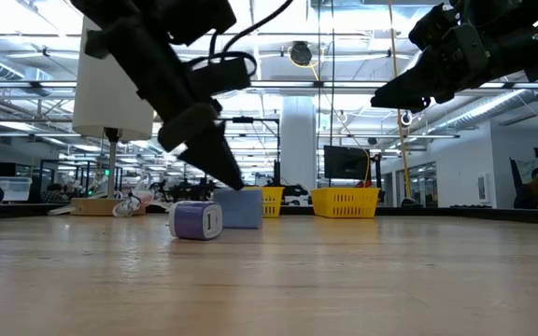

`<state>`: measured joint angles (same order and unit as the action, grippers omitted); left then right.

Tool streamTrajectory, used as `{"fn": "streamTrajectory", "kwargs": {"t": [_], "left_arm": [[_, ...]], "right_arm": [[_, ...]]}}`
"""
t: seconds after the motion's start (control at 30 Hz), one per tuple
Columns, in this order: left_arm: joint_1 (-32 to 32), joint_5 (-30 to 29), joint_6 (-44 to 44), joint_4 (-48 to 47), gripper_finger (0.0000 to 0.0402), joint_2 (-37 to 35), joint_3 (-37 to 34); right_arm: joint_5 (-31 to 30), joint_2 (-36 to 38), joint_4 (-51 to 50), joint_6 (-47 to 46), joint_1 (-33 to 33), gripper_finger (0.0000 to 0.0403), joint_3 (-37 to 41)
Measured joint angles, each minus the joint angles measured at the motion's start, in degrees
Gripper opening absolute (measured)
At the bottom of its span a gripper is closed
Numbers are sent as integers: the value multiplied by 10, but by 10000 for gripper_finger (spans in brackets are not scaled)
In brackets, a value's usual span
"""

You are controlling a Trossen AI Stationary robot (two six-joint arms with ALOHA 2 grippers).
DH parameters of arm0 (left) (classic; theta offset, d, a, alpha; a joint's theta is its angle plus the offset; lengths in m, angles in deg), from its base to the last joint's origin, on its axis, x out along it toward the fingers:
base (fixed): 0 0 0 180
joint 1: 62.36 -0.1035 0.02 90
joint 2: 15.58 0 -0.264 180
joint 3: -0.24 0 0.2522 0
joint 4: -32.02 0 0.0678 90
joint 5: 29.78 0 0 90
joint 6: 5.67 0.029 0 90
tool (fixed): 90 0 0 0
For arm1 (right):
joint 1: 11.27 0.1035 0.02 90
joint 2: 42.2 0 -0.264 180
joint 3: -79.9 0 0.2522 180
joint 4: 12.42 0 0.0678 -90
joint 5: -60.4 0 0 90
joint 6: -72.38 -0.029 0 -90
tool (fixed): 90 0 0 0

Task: Pick & Place Office items
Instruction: Put the light blue charger adapter into the right yellow bin

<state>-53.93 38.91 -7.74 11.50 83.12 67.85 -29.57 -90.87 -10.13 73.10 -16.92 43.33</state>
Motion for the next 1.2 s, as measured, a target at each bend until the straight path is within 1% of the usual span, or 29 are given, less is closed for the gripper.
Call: {"fn": "streamTrajectory", "kwargs": {"t": [0.1, 0.27, 0.4, 0.83, 1.2], "left_arm": [[-18, 54, 7, 7, 282, 7, 0], [-41, 100, -1, 6, 282, 34, -1], [-41, 132, -2, 5, 282, 40, 0], [2, 134, -10, 15, 282, 37, 0], [7, 133, -32, 1, 282, 37, 0]], "right_arm": [[0, 0, 0, 0, 0, 171, 0], [0, 0, 0, 1, 0, 171, 0], [0, 0, -2, 1, 0, 171, 0], [0, 0, -1, 1, 0, 171, 0], [0, 0, -1, 0, 0, 171, 0]]}}
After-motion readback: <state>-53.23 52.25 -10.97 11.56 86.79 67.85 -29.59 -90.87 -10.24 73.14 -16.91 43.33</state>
